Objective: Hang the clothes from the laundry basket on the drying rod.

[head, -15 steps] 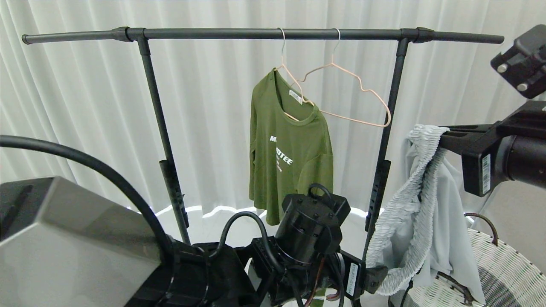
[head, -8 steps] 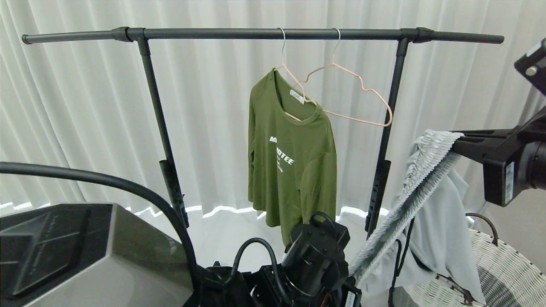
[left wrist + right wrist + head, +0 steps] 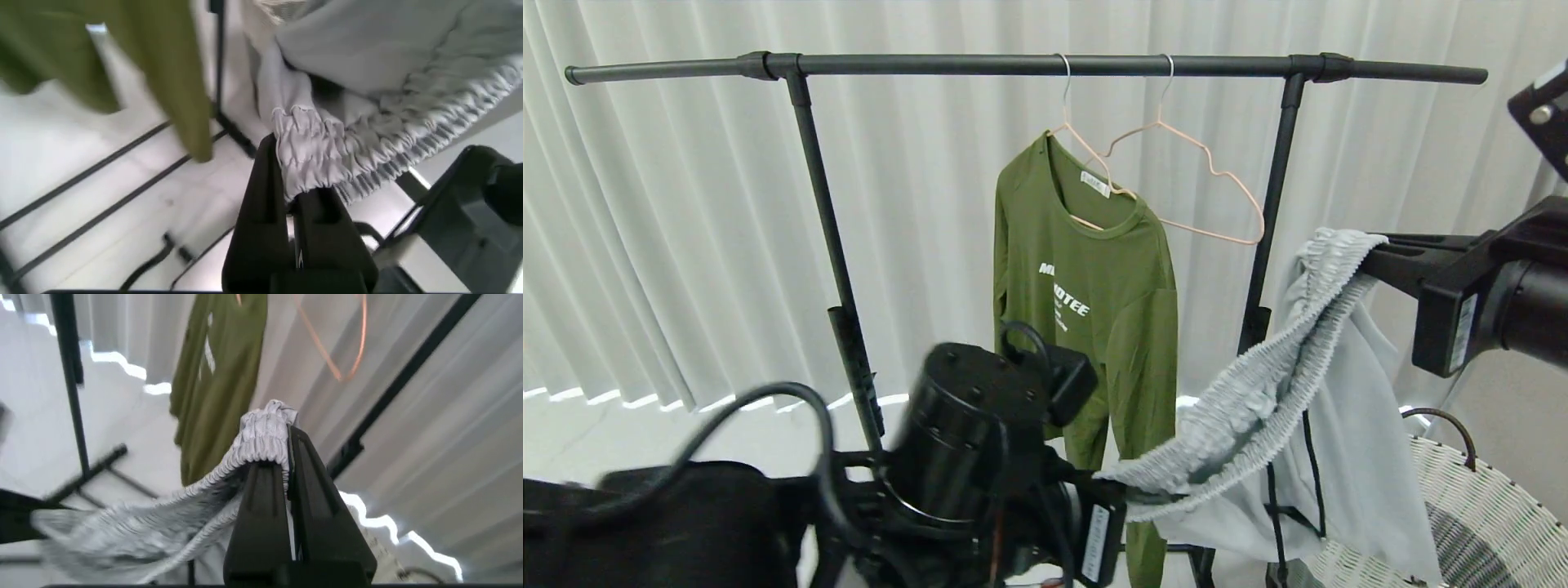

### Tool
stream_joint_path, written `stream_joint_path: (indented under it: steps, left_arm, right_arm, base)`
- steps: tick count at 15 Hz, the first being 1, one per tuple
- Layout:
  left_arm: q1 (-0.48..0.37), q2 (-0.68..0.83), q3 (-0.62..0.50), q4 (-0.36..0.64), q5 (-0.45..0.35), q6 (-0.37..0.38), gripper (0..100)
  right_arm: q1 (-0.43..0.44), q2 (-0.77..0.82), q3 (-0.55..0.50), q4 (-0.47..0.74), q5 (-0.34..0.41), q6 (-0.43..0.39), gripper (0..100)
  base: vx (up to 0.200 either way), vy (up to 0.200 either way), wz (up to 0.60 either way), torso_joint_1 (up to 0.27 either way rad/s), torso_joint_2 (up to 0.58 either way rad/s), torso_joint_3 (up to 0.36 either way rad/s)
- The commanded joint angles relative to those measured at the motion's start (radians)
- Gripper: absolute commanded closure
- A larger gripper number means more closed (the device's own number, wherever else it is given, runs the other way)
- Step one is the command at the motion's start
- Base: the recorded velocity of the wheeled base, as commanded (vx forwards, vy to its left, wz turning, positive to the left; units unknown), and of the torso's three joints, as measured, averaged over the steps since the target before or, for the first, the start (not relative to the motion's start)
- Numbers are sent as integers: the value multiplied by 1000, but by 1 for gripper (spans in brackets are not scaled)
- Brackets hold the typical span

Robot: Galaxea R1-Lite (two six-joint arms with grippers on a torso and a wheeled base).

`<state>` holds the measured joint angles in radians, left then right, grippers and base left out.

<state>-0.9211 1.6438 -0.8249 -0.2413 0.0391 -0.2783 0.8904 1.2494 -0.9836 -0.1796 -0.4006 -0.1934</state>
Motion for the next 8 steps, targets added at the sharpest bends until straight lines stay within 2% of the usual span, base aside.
stream_joint_path:
  steps: [1,2,3,4,5,8]
  left_arm:
    - [97,-312,-117,284,61,59,100]
    - [143,-358,-172,356,108,116,100]
    - [149,-364,-180,366,114,123,100]
    - [220,-427,-255,458,137,197,100]
    - [257,-457,-284,502,137,217,100]
    - [301,-498,-295,550,137,223,100]
  right_arm:
    - [5,53,-3,-46,6,-26,100]
    - [4,62,-4,-74,20,-41,100]
    - [4,62,-4,-74,22,-43,100]
    - [5,64,-10,-75,32,-58,100]
    - [5,65,-15,-74,37,-74,100]
    - [4,76,-29,-74,34,-86,100]
  base:
    - [0,0,0,0,0,0]
    - [0,0,0,0,0,0]
    - [0,0,0,0,0,0]
    - [0,0,0,0,0,0]
    - [0,0,0,0,0,0]
    - [0,0,0,0,0,0]
